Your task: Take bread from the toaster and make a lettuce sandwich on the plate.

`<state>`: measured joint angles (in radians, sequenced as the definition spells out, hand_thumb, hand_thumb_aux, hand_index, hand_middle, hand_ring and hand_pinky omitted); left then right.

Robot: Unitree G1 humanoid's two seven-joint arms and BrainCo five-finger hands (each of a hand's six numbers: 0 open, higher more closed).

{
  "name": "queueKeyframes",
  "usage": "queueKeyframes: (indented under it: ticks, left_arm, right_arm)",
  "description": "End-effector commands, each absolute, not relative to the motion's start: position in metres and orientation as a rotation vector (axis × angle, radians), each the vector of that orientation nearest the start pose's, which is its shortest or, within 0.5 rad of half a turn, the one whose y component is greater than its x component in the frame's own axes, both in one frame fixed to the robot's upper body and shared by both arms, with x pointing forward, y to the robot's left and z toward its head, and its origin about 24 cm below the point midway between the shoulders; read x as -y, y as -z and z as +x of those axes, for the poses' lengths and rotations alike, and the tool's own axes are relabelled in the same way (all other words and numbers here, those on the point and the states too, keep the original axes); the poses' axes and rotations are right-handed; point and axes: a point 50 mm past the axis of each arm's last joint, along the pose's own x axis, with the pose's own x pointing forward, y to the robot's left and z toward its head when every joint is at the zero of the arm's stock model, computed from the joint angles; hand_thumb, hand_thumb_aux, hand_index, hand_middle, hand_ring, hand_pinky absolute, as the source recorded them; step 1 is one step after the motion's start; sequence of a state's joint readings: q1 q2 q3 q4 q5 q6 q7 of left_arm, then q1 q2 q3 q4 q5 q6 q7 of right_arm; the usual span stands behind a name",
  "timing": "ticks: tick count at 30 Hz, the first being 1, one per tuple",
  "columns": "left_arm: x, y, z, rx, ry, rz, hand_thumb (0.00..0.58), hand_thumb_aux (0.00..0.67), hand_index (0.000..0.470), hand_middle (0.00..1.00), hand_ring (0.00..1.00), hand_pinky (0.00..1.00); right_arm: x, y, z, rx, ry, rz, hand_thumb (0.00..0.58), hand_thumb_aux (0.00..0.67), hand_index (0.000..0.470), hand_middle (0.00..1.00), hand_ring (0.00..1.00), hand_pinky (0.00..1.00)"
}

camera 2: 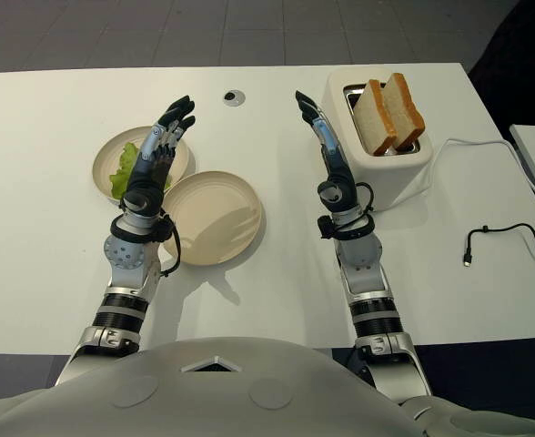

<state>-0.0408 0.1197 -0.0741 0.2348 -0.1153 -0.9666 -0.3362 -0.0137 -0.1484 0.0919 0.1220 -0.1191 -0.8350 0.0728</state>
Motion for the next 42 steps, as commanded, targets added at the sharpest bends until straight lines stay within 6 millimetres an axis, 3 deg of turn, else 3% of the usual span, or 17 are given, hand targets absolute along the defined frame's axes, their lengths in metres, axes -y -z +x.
queueKeyframes:
  ticks: [1,6,8,11,13,19,25,26,27,28,29,32,34,37,38,39,42]
  left_arm:
    - [-0.138,-0.079,0.23,0.745,0.391,0.104,0.0,0.0,0.0,0.0,0.0,0.0]
    - [-0.139,-0.08,0.233,0.747,0.386,0.108,0.0,0.0,0.0,0.0,0.0,0.0]
    - [-0.141,-0.08,0.234,0.749,0.382,0.117,0.0,0.0,0.0,0.0,0.0,0.0]
    - [-0.142,-0.08,0.236,0.75,0.384,0.138,0.0,0.0,0.0,0.0,0.0,0.0]
    - [-0.14,-0.081,0.238,0.753,0.386,0.142,0.0,0.0,0.0,0.0,0.0,0.0]
    - [-0.14,-0.076,0.238,0.741,0.378,0.15,0.0,0.0,0.0,0.0,0.0,0.0]
    - [-0.141,-0.072,0.241,0.722,0.375,0.153,0.0,0.0,0.0,0.0,0.0,0.0]
    - [-0.141,-0.071,0.242,0.72,0.374,0.153,0.0,0.0,0.0,0.0,0.0,0.0]
    - [-0.141,-0.071,0.242,0.718,0.374,0.152,0.0,0.0,0.0,0.0,0.0,0.0]
    - [-0.141,-0.07,0.242,0.717,0.374,0.152,0.0,0.0,0.0,0.0,0.0,0.0]
    - [-0.14,-0.07,0.243,0.715,0.374,0.152,0.0,0.0,0.0,0.0,0.0,0.0]
    - [-0.141,-0.069,0.243,0.711,0.372,0.155,0.0,0.0,0.0,0.0,0.0,0.0]
    - [-0.141,-0.068,0.243,0.712,0.368,0.156,0.0,0.0,0.0,0.0,0.0,0.0]
    - [-0.142,-0.069,0.244,0.714,0.364,0.157,0.0,0.0,0.0,0.0,0.0,0.0]
    - [-0.143,-0.069,0.244,0.715,0.36,0.159,0.0,0.0,0.0,0.0,0.0,0.0]
    - [-0.144,-0.069,0.245,0.712,0.355,0.168,0.0,0.0,0.0,0.0,0.0,0.0]
    - [-0.167,-0.06,0.265,0.567,0.269,0.327,0.0,0.0,0.0,0.0,0.0,0.0]
  right_arm:
    - [0.137,-0.09,0.229,0.721,-0.295,-0.267,0.0,0.0,0.0,0.0,0.0,0.0]
    - [0.144,-0.1,0.225,0.772,-0.249,-0.252,0.0,0.0,0.0,0.0,0.0,0.0]
    - [0.168,-0.122,0.225,0.844,-0.149,-0.253,0.0,0.0,0.0,0.0,0.0,0.0]
    - [0.214,-0.153,0.226,0.898,0.036,-0.476,0.0,0.0,0.0,0.0,0.0,0.0]
    - [0.24,-0.159,0.231,0.827,0.15,-0.636,0.0,0.0,0.0,0.0,0.0,0.0]
    - [0.297,-0.123,0.262,0.347,0.305,-0.948,0.0,0.0,0.0,0.0,0.0,0.0]
    - [0.291,-0.099,0.276,0.201,0.204,-1.028,0.0,0.0,0.0,0.0,0.0,0.0]
    - [0.288,-0.099,0.277,0.203,0.189,-1.031,0.19,0.121,0.085,0.0,0.0,0.0]
    - [0.286,-0.099,0.278,0.207,0.179,-1.033,0.445,0.347,0.243,0.0,0.0,0.0]
    - [0.285,-0.099,0.278,0.211,0.174,-1.035,0.531,0.476,0.334,0.0,0.0,0.0]
    - [0.284,-0.1,0.278,0.215,0.173,-1.036,0.58,0.67,0.47,0.0,0.0,0.0]
    - [0.285,-0.105,0.277,0.25,0.184,-1.026,0.58,0.67,0.47,0.0,0.0,0.0]
    - [0.285,-0.112,0.275,0.29,0.199,-1.011,0.58,0.67,0.47,0.11,0.11,0.11]
    - [0.285,-0.124,0.273,0.373,0.238,-0.981,0.58,0.67,0.47,0.55,0.55,0.55]
    - [0.284,-0.131,0.271,0.422,0.265,-0.965,0.58,0.67,0.47,0.8,0.8,0.8]
    - [0.284,-0.138,0.27,0.469,0.288,-0.95,0.58,0.67,0.47,0.95,0.95,0.95]
    - [0.286,-0.158,0.26,0.613,0.362,-0.883,0.58,0.67,0.47,1.0,1.0,1.0]
